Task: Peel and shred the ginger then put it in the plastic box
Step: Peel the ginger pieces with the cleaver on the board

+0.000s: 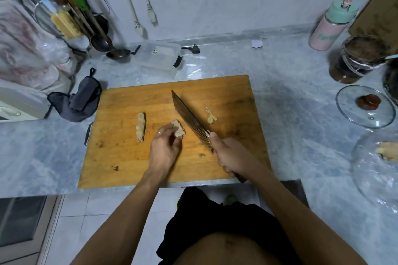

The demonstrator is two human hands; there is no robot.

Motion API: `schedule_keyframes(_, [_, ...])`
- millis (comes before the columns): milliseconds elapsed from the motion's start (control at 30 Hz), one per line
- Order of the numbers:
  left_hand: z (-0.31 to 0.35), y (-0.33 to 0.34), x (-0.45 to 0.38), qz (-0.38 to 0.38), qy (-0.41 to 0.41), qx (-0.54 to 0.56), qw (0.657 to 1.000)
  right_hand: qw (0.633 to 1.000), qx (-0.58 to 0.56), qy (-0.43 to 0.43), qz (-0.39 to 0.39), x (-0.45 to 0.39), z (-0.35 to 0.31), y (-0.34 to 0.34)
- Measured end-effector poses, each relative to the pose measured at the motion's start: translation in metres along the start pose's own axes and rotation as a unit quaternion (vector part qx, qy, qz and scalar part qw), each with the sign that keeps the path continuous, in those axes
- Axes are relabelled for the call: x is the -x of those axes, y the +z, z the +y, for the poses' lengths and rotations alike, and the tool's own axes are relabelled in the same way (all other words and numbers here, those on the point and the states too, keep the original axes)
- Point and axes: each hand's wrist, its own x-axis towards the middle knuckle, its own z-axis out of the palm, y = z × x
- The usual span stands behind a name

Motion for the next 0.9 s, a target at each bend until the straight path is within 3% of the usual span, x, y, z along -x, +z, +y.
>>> schedule_keyframes(133, [0.006,0.006,0.001,0.038,-0.016,0.030,0.999,1.000,0.013,-0.001,-0.012,-0.006,-0.005,0.009])
schedule_keyframes(267, [0.011,0.005,0.006,0.096,-0.075,0.131,0.984,1.000,0.004,-0.014,-0.009,-0.007,-0.004,0.011])
schedule_keyframes(434, [-0.003,0.008,0.009,0.110,-0.107,0.216,0.964,1.000,0.008,-0.029,0.003,-0.007,-0.001,0.006])
schedule_keyframes(667, [-0.004,0.009,0.007,0.126,-0.118,0.239,0.956,0.994,0.079,-0.066,0.028,-0.010,-0.001,0.004])
schedule_keyframes(901, [0.001,0.012,0.005,0.128,-0.153,0.259,0.945,0.995,0.080,-0.057,0.013,-0.016,0.002,0.006])
